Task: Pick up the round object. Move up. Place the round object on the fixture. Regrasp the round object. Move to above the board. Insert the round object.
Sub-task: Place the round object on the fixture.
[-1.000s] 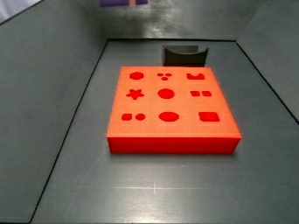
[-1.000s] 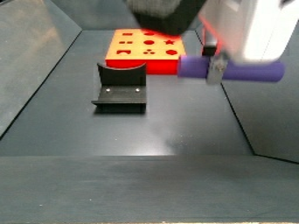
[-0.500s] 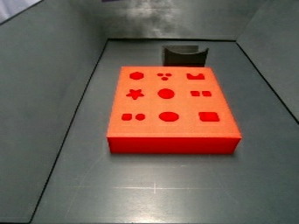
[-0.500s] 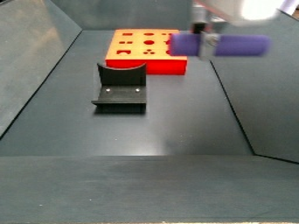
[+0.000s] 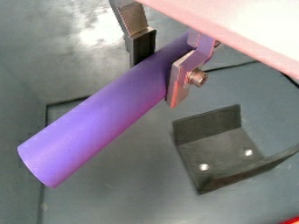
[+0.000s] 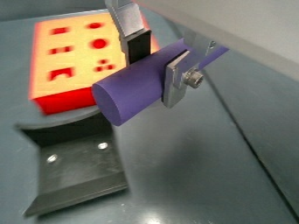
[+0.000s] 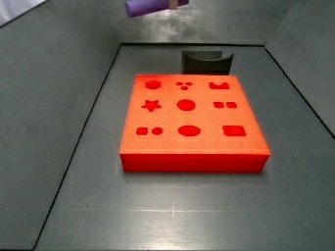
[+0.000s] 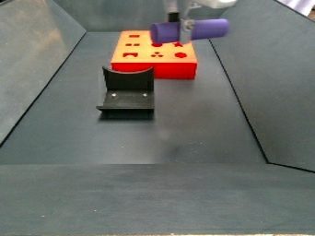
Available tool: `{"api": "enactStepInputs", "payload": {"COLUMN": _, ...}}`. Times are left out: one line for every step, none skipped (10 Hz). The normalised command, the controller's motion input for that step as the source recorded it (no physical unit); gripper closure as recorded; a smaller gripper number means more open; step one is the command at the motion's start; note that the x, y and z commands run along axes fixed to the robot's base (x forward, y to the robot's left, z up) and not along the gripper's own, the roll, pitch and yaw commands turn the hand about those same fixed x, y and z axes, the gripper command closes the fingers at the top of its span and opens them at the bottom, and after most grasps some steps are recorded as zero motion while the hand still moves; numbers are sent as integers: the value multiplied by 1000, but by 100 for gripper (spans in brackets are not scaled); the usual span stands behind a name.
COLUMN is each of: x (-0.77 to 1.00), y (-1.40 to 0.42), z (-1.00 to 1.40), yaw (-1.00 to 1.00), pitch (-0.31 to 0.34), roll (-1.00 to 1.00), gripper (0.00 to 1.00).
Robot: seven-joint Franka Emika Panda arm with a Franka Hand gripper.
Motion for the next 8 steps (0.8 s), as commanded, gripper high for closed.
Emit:
{"api": "enactStepInputs", "payload": {"x": 642, "y": -149, "z": -41, "yaw": 1000, "pitch": -18, "roll": 31, "gripper": 100}}
{"api": "enactStepInputs", "payload": {"x": 433, "y": -70, "z": -22, "yaw": 1000, "pitch": -14, "roll": 31, "gripper": 100}}
{"api": "enactStepInputs", "payload": {"x": 351, "y": -46, "z": -19, "yaw": 1000, "pitch": -11, "roll": 31, "gripper": 100}}
{"api": "enactStepInputs", "payload": {"x": 190, "y": -24, "z": -15, "yaw": 1000, "pitch": -5, "roll": 31, "gripper": 100}}
{"api": "enactStepInputs", "payload": {"x": 114, "y": -20, "z": -11, "yaw": 1000, "pitch": -2, "roll": 31, "gripper": 100}}
{"api": "enactStepInputs", "payload": {"x": 35, "y": -12, "z": 8, "yaw": 1000, "pitch": -1, "roll": 32, "gripper": 100}}
{"api": "enactStepInputs", "payload": {"x": 29, "y": -9, "z": 8, "yaw": 1000, "pitch": -1, "roll": 36, "gripper": 100}}
{"api": "enactStepInputs", "payload": {"x": 966, "y": 258, "z": 212, "yaw": 1000, "pitch": 89, "roll": -916, "gripper": 100}}
